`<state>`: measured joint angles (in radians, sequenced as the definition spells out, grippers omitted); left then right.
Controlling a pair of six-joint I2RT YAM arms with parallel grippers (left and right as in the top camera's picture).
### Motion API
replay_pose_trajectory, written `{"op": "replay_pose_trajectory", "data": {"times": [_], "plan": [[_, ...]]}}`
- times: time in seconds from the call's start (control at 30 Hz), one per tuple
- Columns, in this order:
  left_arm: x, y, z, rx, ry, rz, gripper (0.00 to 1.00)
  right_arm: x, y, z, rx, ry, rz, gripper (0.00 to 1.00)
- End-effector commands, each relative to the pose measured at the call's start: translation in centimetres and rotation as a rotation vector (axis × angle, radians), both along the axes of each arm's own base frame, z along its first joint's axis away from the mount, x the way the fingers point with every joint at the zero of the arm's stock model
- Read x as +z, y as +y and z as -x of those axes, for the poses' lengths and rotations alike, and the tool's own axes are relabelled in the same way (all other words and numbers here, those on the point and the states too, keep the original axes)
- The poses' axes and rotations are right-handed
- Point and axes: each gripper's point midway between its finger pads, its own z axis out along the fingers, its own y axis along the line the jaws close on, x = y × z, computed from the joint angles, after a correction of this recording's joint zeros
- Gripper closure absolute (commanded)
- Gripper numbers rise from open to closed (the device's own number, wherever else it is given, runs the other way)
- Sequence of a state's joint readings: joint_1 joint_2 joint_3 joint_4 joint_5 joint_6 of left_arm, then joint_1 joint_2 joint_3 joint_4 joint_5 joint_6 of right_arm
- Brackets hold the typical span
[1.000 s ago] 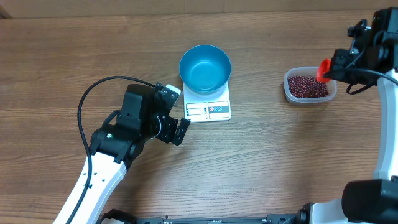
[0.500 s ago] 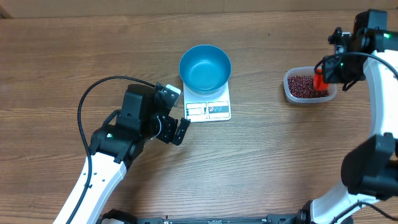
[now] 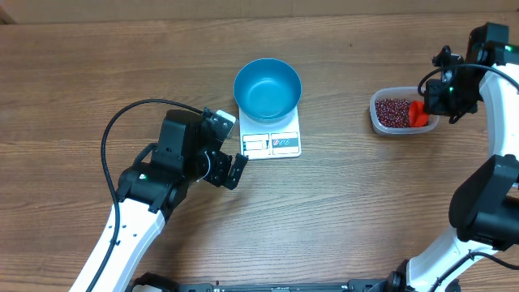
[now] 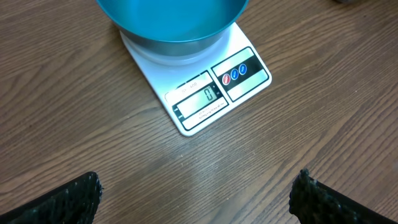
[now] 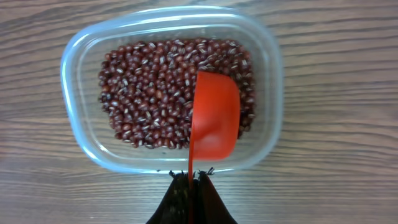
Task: Scoop item into bowl and weigh 150g on scale
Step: 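Lower the red scoop into the bean tub with the right gripper, then drag the scoop through the beans to fill it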
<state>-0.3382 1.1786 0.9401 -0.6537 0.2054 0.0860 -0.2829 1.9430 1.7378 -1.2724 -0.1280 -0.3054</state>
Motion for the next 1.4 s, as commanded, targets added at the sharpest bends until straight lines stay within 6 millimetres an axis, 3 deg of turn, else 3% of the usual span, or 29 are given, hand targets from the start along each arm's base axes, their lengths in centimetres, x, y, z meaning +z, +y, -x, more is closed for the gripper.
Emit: {"op": "replay_pose_trajectory", "data": {"times": [0.0,0.2,0.57,0.8,1.37], "plan": [[-0.2,0.2,0.0,-0.011,-0.007,-0.015,0.01,-1.3,1.5,0.4,0.017,0.019,-0.082,0.96],[-0.2,0.2,0.0,-0.011,-0.006,-0.015,0.0,-2.6,3.6,0.4,0.021,0.01,-0.21,0.96],[-0.2,0.2,0.0,-0.011,-0.006,-0.015,0.0,-3.9,4.9,0.2,-0.13,0.024,-0.319,0.96],[-0.2,0.2,0.0,-0.011,-0.007,-0.015,0.0,-4.5,4.8,0.6,-0.191,0.027,-0.404,0.96],[-0.2,0.2,0.0,-0.011,-0.007,-0.015,0.0,-3.0,2.8,1.0,-0.311,-0.004,-0.58,0.96]]}}
